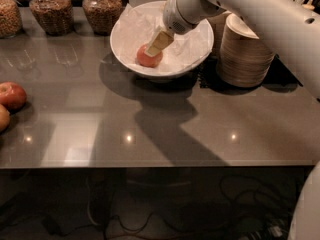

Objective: Pick apple from white bowl

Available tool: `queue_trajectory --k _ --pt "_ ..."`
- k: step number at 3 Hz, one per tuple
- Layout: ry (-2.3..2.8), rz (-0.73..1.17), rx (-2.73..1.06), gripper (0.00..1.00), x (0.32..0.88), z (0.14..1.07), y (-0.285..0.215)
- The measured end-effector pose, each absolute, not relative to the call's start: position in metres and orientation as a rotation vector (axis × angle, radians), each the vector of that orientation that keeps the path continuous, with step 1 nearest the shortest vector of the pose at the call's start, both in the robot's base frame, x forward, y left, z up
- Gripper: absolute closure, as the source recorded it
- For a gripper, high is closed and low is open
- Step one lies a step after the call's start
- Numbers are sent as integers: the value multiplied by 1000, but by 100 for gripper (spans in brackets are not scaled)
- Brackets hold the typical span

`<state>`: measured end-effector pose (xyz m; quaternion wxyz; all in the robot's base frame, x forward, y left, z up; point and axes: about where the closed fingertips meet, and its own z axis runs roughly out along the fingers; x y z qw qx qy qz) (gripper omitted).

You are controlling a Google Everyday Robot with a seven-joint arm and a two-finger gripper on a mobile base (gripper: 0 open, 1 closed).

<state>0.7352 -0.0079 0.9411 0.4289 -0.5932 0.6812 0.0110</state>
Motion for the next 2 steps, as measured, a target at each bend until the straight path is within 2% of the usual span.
queue_trajectory --k 2 --pt "1789 82 -1486 21 738 897 -11"
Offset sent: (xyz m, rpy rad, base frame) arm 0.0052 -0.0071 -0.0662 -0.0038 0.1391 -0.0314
